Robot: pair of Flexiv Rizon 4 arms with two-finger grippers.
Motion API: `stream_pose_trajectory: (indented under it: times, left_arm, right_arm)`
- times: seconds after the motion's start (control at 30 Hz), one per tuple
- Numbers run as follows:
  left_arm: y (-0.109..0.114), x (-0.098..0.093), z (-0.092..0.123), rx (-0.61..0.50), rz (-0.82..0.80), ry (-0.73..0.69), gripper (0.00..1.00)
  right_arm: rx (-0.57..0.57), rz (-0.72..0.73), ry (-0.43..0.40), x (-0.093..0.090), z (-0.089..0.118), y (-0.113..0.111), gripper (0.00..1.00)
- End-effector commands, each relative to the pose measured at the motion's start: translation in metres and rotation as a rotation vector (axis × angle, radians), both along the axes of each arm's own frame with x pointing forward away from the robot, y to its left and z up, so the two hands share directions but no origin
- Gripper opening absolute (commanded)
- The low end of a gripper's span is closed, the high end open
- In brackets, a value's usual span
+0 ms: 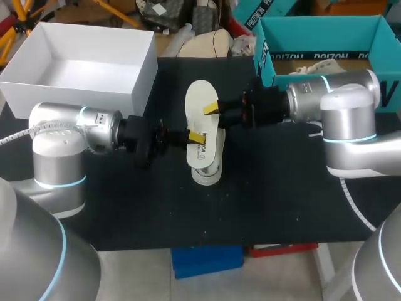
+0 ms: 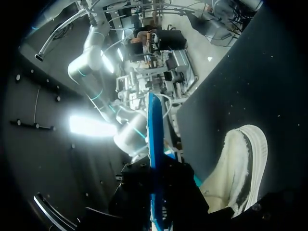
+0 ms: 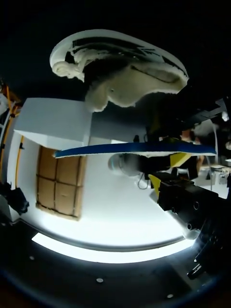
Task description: Take the shoe out of the shoebox, open the shoe tongue, remove and reinsert the insole, then place the shoe into the shoebox
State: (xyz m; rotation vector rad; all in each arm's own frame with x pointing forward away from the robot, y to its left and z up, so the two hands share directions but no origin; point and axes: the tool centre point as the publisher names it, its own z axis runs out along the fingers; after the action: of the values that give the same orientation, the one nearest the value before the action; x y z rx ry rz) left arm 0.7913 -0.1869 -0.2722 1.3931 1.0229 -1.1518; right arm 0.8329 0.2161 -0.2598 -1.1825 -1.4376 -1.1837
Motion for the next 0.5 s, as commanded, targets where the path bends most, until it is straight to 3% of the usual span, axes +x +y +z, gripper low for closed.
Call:
stream_pose_trajectory:
  times: [0.03,0.13,0.23,0.5]
  left_arm:
    - [-0.0009,-0.0011,-0.0002,0.002,0.005,-0.004,0.00]
    - [-0.0009,-0.0011,-0.0002,0.002,0.005,-0.004,0.00]
    - [-0.0009,-0.0011,-0.0002,0.002,0.005,-0.004,0.00]
    - [-0.0009,-0.0011,-0.0002,0.002,0.005,-0.004,0.00]
  right_arm:
    - [0.007,-0.024,-0.001,0.0011,-0.0041,0.0057,0.44]
    - [0.005,-0.029,-0.002,0.0032,-0.0047,0.0068,0.37]
    - [-0.003,-0.033,-0.005,0.0041,-0.0045,0.0076,0.00]
    - [-0.001,-0.034,-0.006,0.0042,-0.0046,0.0077,0.00]
